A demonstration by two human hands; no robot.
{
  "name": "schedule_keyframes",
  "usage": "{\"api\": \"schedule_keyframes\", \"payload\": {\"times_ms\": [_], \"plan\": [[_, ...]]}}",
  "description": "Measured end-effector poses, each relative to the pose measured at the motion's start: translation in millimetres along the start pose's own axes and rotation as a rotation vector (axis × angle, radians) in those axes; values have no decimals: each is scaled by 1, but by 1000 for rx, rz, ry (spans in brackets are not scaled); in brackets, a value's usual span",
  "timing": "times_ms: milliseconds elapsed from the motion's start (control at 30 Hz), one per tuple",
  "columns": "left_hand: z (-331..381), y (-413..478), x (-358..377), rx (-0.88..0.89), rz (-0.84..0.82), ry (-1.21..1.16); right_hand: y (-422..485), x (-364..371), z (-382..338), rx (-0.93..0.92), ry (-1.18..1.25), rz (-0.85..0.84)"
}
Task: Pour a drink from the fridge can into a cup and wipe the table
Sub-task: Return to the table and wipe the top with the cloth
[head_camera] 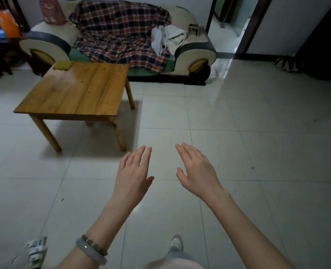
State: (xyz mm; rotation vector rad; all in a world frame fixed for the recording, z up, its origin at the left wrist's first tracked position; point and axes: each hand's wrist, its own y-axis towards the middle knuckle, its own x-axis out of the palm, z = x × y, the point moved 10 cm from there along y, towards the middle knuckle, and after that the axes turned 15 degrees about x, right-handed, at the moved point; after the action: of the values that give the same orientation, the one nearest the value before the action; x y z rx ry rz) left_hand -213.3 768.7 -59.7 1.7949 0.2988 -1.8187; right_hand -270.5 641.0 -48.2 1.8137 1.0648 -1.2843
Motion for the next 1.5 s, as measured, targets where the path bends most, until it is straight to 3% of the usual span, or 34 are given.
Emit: {"api": "schedule_keyframes", "payload": {"times_ms": [233,567,1033,1500], "plan": [[20,104,15,-31,41,-11,78,-25,71,-3,-28,20],[-17,225,49,-42,31,-3,201,-24,101,-13,4,8],[-168,453,79,-117,74,-27,487,-9,87,-84,-5,-61],[-322,595,109,-285,72,40,717,42,37,-251,33,-163]]}}
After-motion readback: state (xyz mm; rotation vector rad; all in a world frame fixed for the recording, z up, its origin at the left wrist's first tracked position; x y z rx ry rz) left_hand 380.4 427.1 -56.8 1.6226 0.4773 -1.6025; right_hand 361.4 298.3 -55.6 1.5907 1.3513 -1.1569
